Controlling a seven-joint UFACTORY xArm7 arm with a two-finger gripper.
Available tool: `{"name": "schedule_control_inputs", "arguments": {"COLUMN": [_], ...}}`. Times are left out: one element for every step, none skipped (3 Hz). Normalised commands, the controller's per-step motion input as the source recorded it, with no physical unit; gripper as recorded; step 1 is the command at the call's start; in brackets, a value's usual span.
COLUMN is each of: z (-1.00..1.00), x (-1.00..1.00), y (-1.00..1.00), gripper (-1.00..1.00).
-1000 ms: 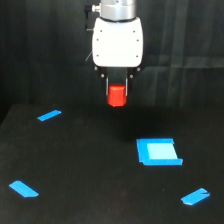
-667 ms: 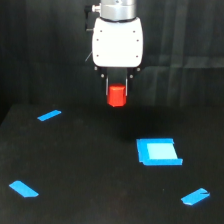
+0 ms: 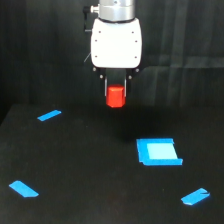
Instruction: Pick up the red object from the table
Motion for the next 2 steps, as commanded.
{"name": "schedule_control_inputs", "arguments": {"z": [-0.02,-0.05], "x": [-0.09,0.04], "y": [0.0,-0.03], "gripper": [-0.97,-0.94]}}
